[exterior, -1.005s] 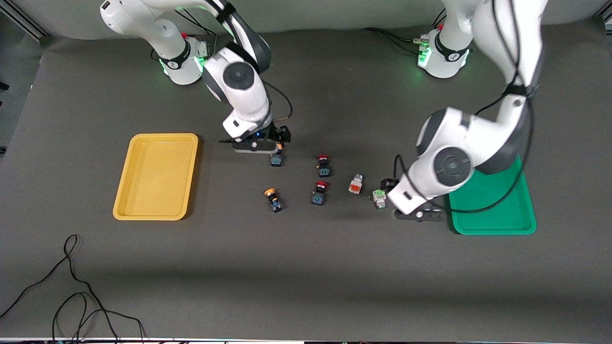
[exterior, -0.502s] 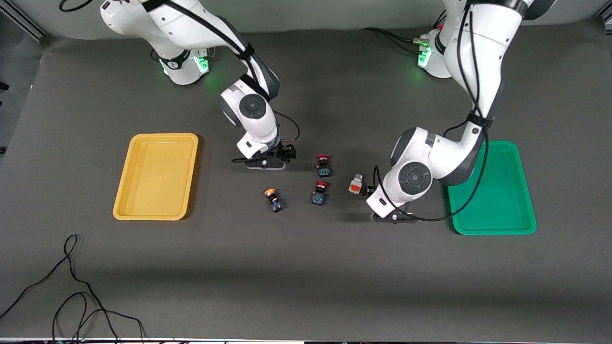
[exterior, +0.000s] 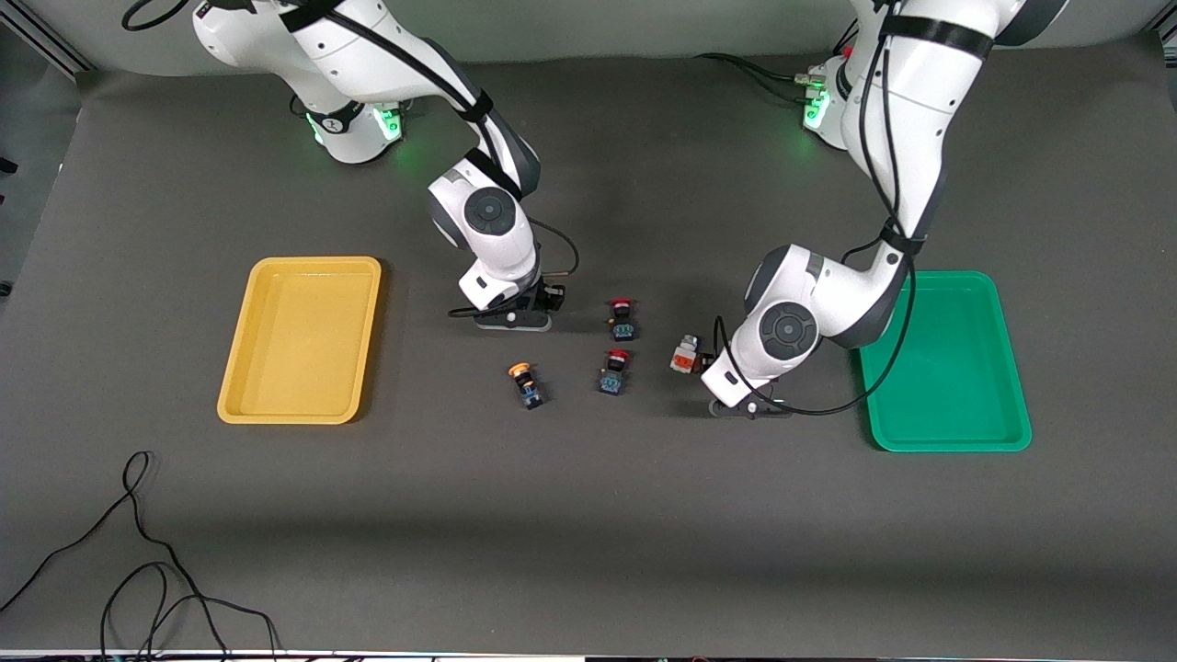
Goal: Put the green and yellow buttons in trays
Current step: 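Close both grippers on the yellow and green buttons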
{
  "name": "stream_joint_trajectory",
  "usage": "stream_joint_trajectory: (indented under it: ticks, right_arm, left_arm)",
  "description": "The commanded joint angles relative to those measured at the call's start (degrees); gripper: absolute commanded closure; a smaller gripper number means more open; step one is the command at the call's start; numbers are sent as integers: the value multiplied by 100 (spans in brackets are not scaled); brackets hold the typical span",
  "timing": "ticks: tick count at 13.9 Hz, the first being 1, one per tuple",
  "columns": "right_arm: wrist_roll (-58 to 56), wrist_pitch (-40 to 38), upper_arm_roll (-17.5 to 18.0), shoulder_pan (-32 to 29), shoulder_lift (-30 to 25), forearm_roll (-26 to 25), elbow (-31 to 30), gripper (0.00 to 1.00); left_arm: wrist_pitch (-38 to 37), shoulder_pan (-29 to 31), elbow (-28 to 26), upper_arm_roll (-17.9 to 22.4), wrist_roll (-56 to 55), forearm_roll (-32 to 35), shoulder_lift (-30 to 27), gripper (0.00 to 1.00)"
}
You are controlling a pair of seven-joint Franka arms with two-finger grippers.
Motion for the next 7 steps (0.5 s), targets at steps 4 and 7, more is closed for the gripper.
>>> stream_joint_trajectory:
  ticks: [4, 7]
  right_arm:
    - [-243, -1405, -177, -24, -697, -108, 450, 84]
    - [-1523, -2523, -931, -33, -1232, -29, 776, 84]
  left_arm:
    - [-231, -134, -32, 79, -548, 57, -431, 100]
    - [-1905, -64, 494, 131, -478, 57, -992, 100]
